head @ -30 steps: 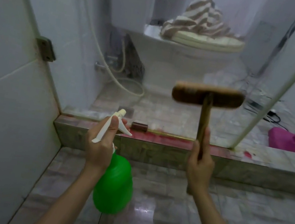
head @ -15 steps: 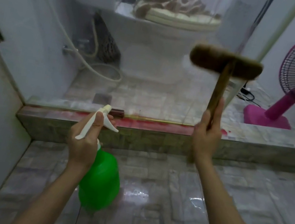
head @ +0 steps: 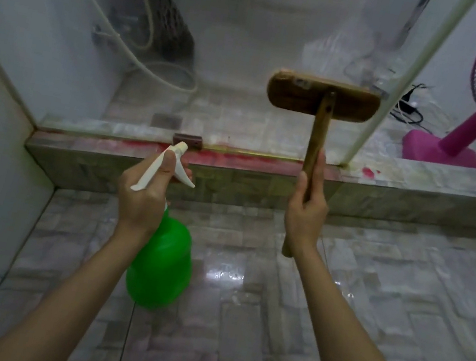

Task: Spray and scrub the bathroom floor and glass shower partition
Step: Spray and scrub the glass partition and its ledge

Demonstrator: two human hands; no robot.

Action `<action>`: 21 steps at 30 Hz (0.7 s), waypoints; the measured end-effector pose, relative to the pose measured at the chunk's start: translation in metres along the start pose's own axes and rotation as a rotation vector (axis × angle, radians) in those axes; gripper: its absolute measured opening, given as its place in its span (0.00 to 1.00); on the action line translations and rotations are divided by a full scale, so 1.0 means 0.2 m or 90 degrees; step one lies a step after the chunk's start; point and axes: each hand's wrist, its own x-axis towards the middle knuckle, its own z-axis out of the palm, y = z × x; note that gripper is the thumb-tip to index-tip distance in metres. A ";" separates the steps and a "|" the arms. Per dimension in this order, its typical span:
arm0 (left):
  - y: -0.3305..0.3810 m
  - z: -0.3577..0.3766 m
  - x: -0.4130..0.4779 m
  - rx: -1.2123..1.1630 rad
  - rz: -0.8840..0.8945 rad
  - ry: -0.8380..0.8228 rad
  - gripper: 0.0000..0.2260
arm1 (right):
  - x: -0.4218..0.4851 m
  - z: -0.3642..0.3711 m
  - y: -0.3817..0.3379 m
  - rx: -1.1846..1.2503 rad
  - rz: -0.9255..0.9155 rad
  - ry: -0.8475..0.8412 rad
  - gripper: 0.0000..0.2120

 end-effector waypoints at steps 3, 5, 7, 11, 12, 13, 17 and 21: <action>-0.07 -0.01 -0.01 -0.014 -0.037 0.006 0.20 | -0.17 0.00 0.15 -0.053 0.016 -0.056 0.24; -0.11 -0.01 -0.02 -0.006 -0.054 0.011 0.19 | -0.28 -0.02 0.28 -0.092 0.062 -0.079 0.24; -0.16 0.00 -0.02 -0.002 -0.078 0.014 0.17 | -0.29 -0.02 0.32 -0.104 0.091 -0.080 0.24; -0.22 0.04 -0.02 0.038 -0.123 -0.010 0.09 | -0.27 -0.04 0.30 -0.087 0.089 -0.111 0.24; -0.23 0.06 -0.02 0.057 -0.137 -0.024 0.10 | -0.27 -0.04 0.29 -0.084 0.092 -0.116 0.24; -0.23 0.08 -0.03 0.082 -0.149 -0.031 0.11 | -0.27 -0.05 0.29 -0.079 0.096 -0.121 0.24; -0.22 0.13 -0.02 0.112 -0.203 -0.012 0.19 | -0.23 -0.09 0.25 -0.044 0.092 -0.159 0.26; -0.19 0.17 -0.01 0.097 -0.216 -0.054 0.23 | -0.20 -0.11 0.22 -0.019 0.104 -0.157 0.26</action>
